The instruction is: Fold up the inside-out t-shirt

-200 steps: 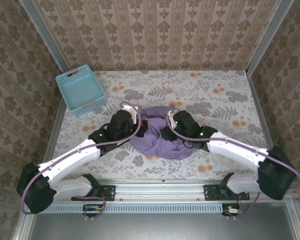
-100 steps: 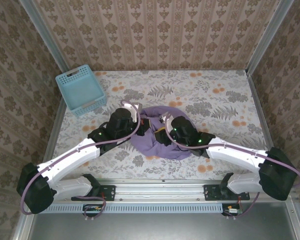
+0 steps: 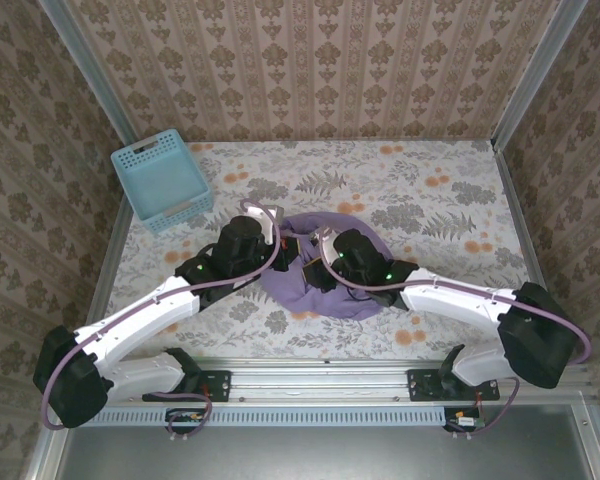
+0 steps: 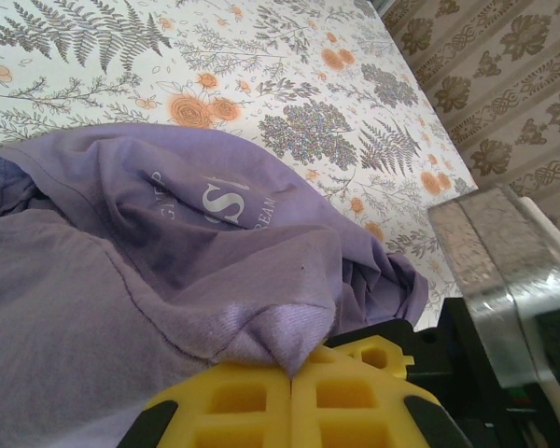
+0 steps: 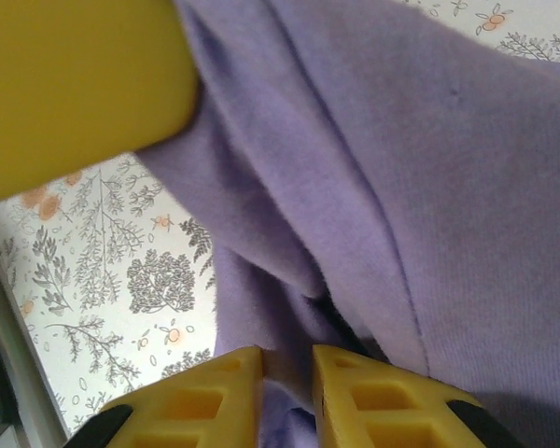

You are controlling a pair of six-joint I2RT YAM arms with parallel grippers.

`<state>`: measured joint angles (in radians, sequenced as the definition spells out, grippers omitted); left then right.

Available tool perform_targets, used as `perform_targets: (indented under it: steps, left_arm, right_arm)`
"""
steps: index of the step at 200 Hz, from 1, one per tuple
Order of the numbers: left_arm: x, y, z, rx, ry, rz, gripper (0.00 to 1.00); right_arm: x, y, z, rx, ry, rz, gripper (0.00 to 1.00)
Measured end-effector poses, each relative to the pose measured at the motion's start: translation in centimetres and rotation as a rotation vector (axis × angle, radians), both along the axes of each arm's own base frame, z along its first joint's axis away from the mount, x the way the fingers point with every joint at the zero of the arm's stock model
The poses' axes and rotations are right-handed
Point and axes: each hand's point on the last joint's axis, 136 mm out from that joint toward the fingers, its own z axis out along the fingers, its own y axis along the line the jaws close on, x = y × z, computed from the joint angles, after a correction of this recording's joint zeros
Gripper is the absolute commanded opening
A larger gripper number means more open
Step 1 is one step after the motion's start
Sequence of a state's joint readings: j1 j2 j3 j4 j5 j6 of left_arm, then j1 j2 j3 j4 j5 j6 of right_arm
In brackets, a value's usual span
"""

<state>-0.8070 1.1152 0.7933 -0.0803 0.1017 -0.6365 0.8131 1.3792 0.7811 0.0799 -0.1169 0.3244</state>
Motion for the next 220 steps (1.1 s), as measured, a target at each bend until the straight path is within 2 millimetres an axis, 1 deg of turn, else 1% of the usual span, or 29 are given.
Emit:
perform_targets:
  steps: [38,48,68,86,150,220]
  left_arm:
    - [0.1,0.1,0.0,0.001,0.001,0.005,0.00]
    - [0.1,0.1,0.0,0.001,0.001,0.005,0.00]
    - [0.2,0.2,0.0,0.000,0.001,0.006,0.00]
    - [0.3,0.3,0.0,0.001,0.001,0.010,0.00]
    - [0.4,0.4,0.0,-0.002,0.003,0.012,0.00]
    - [0.5,0.4,0.0,-0.004,0.006,0.011,0.00]
  right_arm:
    - [0.9,-0.4,-1.6,-0.032,0.027,-0.024,0.26]
    - [1.1,-0.5,-1.7,-0.035,0.029,-0.032,0.28]
    - [1.4,-0.7,-1.8,-0.037,0.028,-0.042,0.33]
    - [1.6,-0.9,-1.8,-0.036,0.032,-0.051,0.34]
    - [2.4,-1.5,-1.4,-0.029,0.038,-0.082,0.34]
    - [2.6,-1.7,-1.4,-0.028,0.039,-0.088,0.33]
